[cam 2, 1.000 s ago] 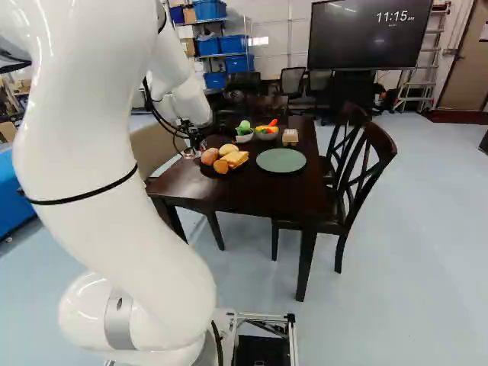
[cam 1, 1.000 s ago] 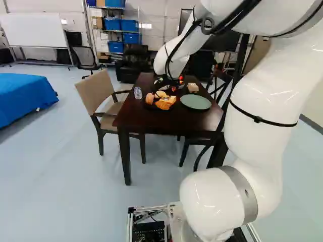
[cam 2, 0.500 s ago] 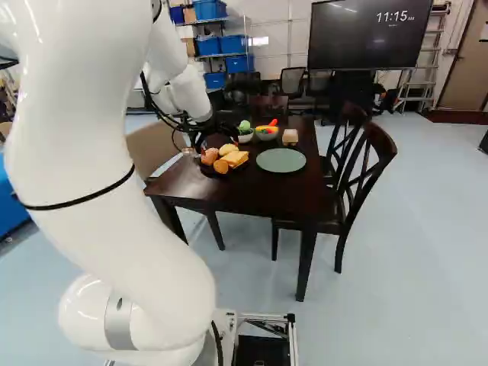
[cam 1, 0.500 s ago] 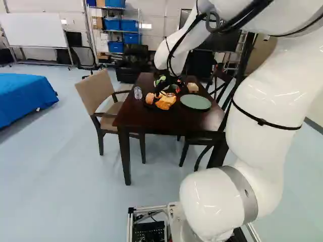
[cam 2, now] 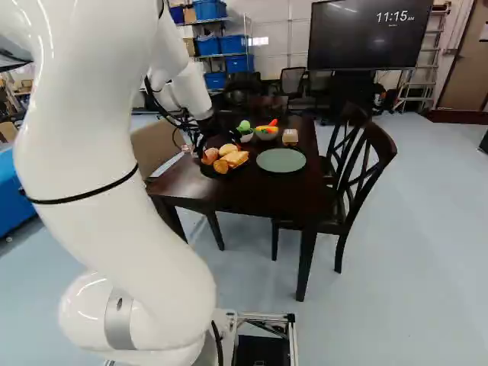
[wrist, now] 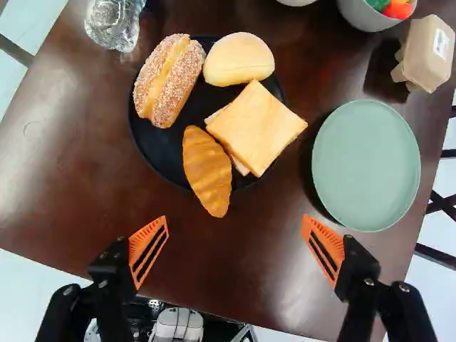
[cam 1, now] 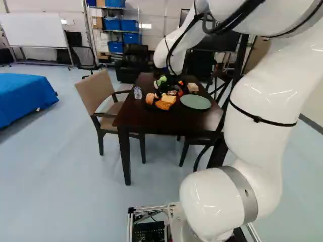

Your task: Move the croissant to the empty plate

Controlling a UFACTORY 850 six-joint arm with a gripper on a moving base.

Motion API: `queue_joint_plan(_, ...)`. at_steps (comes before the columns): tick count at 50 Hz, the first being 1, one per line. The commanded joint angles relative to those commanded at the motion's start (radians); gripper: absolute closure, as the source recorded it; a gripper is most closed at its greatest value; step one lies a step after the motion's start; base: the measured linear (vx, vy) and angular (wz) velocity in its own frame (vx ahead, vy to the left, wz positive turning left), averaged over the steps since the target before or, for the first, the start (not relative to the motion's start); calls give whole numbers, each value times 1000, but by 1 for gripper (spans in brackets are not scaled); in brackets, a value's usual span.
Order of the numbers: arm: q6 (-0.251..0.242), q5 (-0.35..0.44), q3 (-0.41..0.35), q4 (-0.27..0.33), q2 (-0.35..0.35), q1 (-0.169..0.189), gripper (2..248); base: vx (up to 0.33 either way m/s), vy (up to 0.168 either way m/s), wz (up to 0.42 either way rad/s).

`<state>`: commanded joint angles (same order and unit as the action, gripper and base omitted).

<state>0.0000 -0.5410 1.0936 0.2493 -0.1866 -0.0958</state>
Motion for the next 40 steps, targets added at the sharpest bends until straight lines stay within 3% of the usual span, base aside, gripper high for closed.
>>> queue_joint_plan(18, 0, 0, 78, 0, -67, -23, 3, 0, 0, 0)
queue_joint_plan(32, 0, 0, 82, 0, -70, -26, 3, 0, 0, 0)
queue_joint_plan(40, -49, 0, 82, 0, -70, -26, 3, 0, 0, 0)
